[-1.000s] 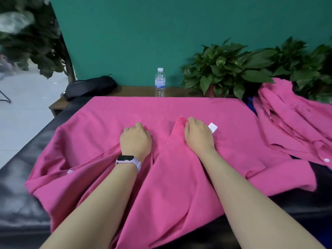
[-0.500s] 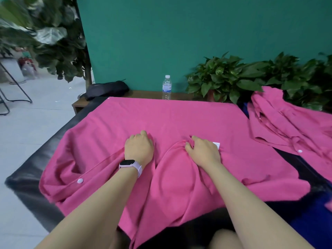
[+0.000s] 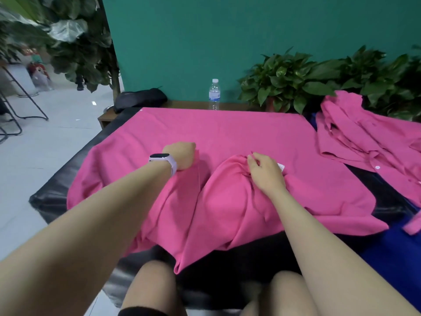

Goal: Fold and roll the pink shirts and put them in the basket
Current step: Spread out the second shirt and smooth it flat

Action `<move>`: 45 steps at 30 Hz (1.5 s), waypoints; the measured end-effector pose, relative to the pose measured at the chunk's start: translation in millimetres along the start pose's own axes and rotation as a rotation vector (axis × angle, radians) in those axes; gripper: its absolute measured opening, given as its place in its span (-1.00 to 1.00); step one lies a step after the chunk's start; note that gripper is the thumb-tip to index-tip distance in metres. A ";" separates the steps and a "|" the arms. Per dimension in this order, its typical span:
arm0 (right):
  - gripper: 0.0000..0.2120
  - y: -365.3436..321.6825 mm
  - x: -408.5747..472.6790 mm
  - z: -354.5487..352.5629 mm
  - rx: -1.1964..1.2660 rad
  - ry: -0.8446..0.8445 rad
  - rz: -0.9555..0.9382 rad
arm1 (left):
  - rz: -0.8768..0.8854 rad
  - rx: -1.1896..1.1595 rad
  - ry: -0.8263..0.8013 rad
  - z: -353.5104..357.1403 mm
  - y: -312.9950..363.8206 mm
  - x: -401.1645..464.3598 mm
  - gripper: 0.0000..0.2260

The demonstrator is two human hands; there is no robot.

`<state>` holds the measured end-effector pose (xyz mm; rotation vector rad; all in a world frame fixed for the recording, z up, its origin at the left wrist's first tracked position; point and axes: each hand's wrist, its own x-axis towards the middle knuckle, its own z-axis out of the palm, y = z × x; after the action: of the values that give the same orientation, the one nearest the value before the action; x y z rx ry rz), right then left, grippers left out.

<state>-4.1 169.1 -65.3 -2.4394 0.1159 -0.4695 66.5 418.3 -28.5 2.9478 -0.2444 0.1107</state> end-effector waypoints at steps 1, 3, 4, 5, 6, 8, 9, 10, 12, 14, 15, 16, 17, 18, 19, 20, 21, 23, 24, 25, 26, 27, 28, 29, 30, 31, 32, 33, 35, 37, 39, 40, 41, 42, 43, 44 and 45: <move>-0.65 0.1 -0.4 -1.6 0.024 0.019 0.004 | -0.018 -0.083 0.006 -9.1 -5.1 10.3 -0.77; -0.64 -1.8 -1.2 -1.4 0.001 0.022 -0.009 | -0.046 -0.162 0.115 -21.8 -16.1 29.3 -0.78; -0.67 -3.0 -1.2 0.0 -0.033 0.017 -0.025 | -0.051 -0.159 0.181 -26.4 -19.3 38.9 -0.79; -0.70 -3.4 -1.0 2.5 -0.086 0.009 -0.056 | -0.043 -0.141 0.238 -30.9 -20.9 48.2 -0.79; -0.72 -3.0 -0.5 5.8 -0.152 0.004 -0.108 | -0.029 -0.140 0.276 -35.6 -20.3 58.8 -0.80; -0.77 -2.0 1.5 12.6 -0.268 0.010 -0.204 | 0.036 -0.187 0.284 -43.4 -16.8 81.5 -0.81; -0.78 -1.3 3.1 14.1 -0.288 0.015 -0.224 | 0.077 -0.207 0.271 -43.9 -15.2 93.4 -0.81; -0.78 -1.3 5.1 13.6 -0.294 0.015 -0.235 | 0.106 -0.212 0.258 -40.9 -15.1 103.3 -0.81; -0.79 -4.1 7.7 13.3 -0.300 0.010 -0.253 | 0.120 -0.191 0.235 -21.9 -22.9 113.5 -0.78; -0.76 -4.7 8.4 14.4 -0.328 0.005 -0.274 | 0.091 -0.149 0.217 11.7 -31.9 117.2 -0.78; -0.73 -4.2 8.2 15.0 -0.335 0.003 -0.268 | 0.084 -0.120 0.207 27.1 -34.8 117.6 -0.78; -0.69 -4.2 10.1 15.4 -0.340 0.001 -0.247 | 0.090 -0.100 0.203 37.1 -37.2 118.8 -0.78; -0.67 -5.8 15.1 15.4 -0.353 -0.014 -0.212 | 0.099 -0.085 0.204 42.2 -38.4 121.5 -0.77; -0.67 -7.0 23.0 14.8 -0.370 -0.040 -0.166 | 0.101 -0.080 0.203 44.0 -39.0 124.6 -0.76; -0.68 -8.2 35.0 13.2 -0.364 -0.067 -0.131 | 0.100 -0.090 0.206 44.3 -39.5 127.8 -0.76; -0.69 -11.4 50.2 11.4 -0.327 -0.089 -0.110 | 0.096 -0.102 0.214 43.8 -40.7 130.3 -0.76; -0.68 -16.8 68.3 9.0 -0.275 -0.085 -0.101 | 0.094 -0.109 0.224 44.4 -41.7 131.2 -0.76; -0.68 -26.7 109.5 4.0 -0.246 0.027 -0.132 | 0.079 -0.146 0.244 45.4 -43.3 131.2 -0.78; -0.71 -29.2 128.5 4.1 -0.287 0.079 -0.149 | 0.069 -0.175 0.258 45.8 -44.6 130.7 -0.78; -0.75 -29.1 144.6 7.1 -0.333 0.107 -0.151 | 0.062 -0.196 0.268 45.7 -45.7 130.9 -0.78; -0.76 -25.6 156.9 13.6 -0.378 0.111 -0.134 | 0.057 -0.206 0.272 45.2 -45.6 131.8 -0.79; -0.75 -20.7 164.7 23.1 -0.421 0.098 -0.115 | 0.049 -0.209 0.276 44.8 -45.1 132.9 -0.79; -0.72 -15.1 168.0 34.9 -0.455 0.083 -0.112 | 0.042 -0.215 0.284 44.8 -45.0 133.9 -0.79; -0.71 -9.9 167.0 47.3 -0.475 0.070 -0.127 | 0.034 -0.230 0.290 45.5 -45.4 134.7 -0.80; -0.70 -5.7 164.1 57.9 -0.474 0.066 -0.159 | 0.027 -0.251 0.291 45.9 -46.2 135.2 -0.81; -0.70 -1.6 161.8 65.2 -0.461 0.074 -0.193 | 0.022 -0.263 0.291 46.1 -46.4 135.5 -0.82; -0.71 1.5 161.2 68.8 -0.447 0.083 -0.215 | 0.020 -0.264 0.297 45.5 -46.4 134.9 -0.82; -0.72 3.9 161.3 69.6 -0.438 0.083 -0.221 | 0.026 -0.252 0.309 44.6 -46.4 133.7 -0.83; -0.76 8.8 159.4 66.5 -0.381 0.046 -0.188 | 0.052 -0.185 0.339 42.2 -46.7 129.6 -0.84; -0.75 12.5 153.4 65.5 -0.309 -0.010 -0.140 | 0.039 -0.132 0.339 40.2 -46.8 121.0 -0.83; -0.70 12.6 142.0 63.3 -0.287 -0.018 -0.118 | -0.002 -0.103 0.329 40.2 -45.0 108.5 -0.80; -0.68 11.8 135.4 60.9 -0.275 -0.016 -0.119 | -0.031 -0.080 0.334 41.2 -43.9 100.1 -0.78; -0.67 10.7 128.5 58.3 -0.261 -0.022 -0.123 | -0.058 -0.058 0.346 42.6 -42.6 90.4 -0.77; -0.66 9.5 121.8 55.1 -0.252 -0.037 -0.126 | -0.078 -0.043 0.358 43.7 -41.6 79.9 -0.76; -0.66 8.8 114.3 51.7 -0.248 -0.056 -0.130 | -0.095 -0.036 0.360 44.1 -40.9 68.6 -0.75; -0.66 8.1 106.2 48.0 -0.248 -0.072 -0.134 | -0.109 -0.034 0.355 43.9 -40.8 56.8 -0.74; -0.67 7.2 97.7 44.2 -0.247 -0.081 -0.139 | -0.118 -0.033 0.349 43.1 -40.5 45.1 -0.74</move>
<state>103.2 169.9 -72.3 -2.7180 -0.0333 -0.4378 120.3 442.5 -73.8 2.8368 -0.0215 0.5892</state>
